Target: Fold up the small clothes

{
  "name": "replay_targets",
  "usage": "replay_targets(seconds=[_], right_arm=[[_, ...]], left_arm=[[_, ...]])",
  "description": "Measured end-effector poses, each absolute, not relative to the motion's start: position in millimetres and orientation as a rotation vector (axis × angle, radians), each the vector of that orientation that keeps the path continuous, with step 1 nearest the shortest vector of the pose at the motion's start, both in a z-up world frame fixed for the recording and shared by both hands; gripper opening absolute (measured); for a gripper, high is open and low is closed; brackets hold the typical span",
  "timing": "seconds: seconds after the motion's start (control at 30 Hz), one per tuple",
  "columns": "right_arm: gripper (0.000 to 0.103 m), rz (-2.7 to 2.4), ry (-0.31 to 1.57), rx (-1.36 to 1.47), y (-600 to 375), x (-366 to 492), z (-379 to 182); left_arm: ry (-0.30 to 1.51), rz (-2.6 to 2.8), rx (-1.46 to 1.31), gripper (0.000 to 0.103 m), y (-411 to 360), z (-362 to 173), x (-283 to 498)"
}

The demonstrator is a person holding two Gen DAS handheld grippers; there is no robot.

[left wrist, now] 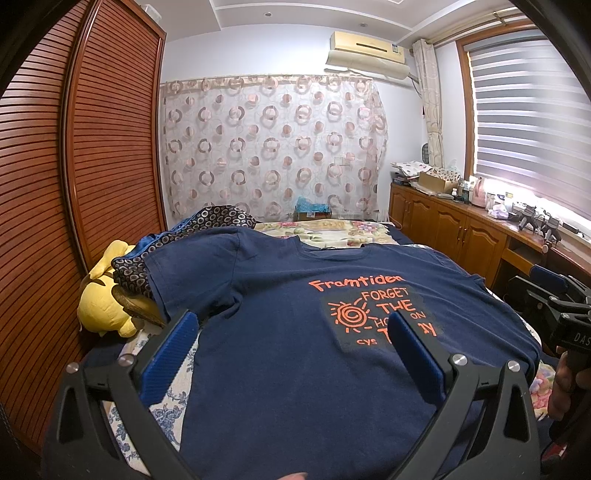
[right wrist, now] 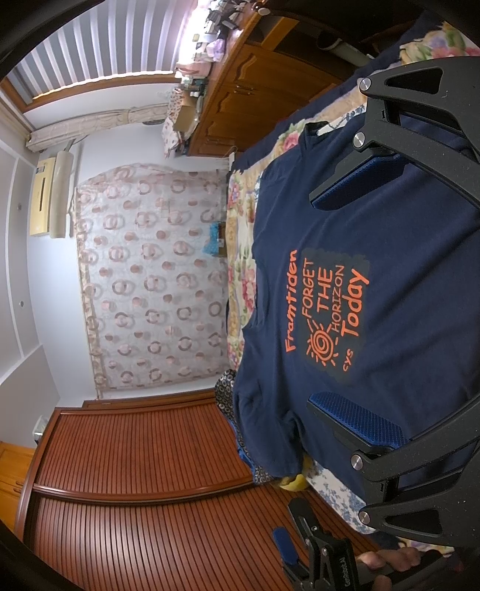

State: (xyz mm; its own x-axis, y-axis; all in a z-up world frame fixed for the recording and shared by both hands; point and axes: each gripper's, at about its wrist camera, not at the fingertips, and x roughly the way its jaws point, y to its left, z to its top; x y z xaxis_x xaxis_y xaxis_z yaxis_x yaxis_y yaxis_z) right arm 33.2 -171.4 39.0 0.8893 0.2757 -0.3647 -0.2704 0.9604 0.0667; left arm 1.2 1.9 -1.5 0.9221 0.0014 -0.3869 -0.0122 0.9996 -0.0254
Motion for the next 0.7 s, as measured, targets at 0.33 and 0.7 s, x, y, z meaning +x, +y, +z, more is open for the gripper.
replay_targets(seconds=[0.33,0.7], right_arm=[[0.101,0.284,0.381,0.015,-172.3,33.0,39.6],[0.101,0.307,0.404,0.024,-169.1,33.2,34.9]], left_arm=[[0.397,0.007,-0.028,0.103,2.1,-1.6,1.2],[0.424,0.010,-0.036,0.103,6.2,-5.4,4.6]])
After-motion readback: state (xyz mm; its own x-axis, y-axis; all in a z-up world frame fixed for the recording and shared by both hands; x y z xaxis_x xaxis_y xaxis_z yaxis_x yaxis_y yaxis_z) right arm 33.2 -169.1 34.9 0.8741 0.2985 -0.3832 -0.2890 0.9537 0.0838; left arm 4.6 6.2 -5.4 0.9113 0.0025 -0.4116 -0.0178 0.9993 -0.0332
